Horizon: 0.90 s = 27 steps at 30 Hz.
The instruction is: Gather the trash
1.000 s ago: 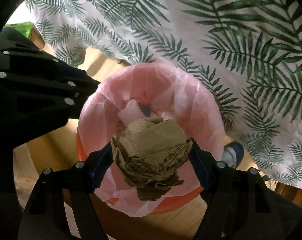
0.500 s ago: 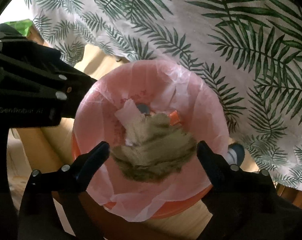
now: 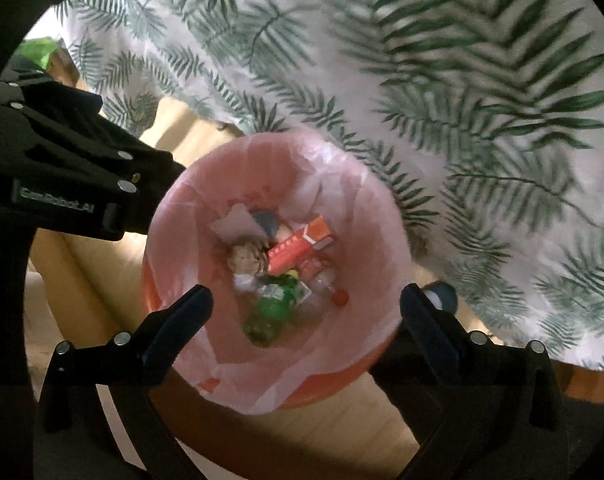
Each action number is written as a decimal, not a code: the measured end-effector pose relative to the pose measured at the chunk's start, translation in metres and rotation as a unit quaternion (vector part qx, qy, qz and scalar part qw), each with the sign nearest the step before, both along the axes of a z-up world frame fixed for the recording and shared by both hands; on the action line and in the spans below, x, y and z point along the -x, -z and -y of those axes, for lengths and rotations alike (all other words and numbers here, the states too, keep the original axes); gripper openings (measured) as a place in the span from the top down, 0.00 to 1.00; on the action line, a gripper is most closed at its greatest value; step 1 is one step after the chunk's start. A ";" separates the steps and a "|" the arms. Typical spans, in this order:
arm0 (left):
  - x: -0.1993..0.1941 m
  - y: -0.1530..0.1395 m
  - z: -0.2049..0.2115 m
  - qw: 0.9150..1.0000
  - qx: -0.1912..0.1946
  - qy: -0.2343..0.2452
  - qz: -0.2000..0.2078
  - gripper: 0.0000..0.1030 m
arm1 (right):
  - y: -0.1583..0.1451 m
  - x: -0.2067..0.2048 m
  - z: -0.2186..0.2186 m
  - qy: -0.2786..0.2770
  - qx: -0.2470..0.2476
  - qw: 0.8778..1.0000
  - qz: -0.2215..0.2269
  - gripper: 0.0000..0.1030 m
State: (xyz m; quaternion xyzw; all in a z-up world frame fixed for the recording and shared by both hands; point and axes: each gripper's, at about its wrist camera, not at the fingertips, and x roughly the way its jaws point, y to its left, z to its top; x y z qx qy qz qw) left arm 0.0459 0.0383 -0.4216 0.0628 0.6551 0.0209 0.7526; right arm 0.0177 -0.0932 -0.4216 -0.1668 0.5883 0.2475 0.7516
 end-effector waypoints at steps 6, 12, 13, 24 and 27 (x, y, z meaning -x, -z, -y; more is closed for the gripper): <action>0.016 -0.035 0.010 0.999 0.017 0.022 0.039 0.05 | -0.033 0.017 0.013 0.012 0.005 1.000 0.028 0.06; 0.041 -0.060 0.015 0.998 -0.006 0.030 0.054 0.05 | -0.062 0.037 0.020 0.020 0.000 0.999 0.045 0.06; 0.045 -0.063 0.016 0.998 0.002 0.032 0.054 0.05 | -0.065 0.039 0.022 0.022 -0.002 0.999 0.044 0.06; 0.084 -0.071 0.018 0.997 0.017 0.063 0.045 0.05 | -0.091 0.064 0.050 0.055 -0.027 0.997 0.038 0.06; 0.087 -0.075 0.017 0.996 0.028 0.061 0.054 0.05 | -0.093 0.067 0.056 0.054 -0.034 0.998 0.026 0.06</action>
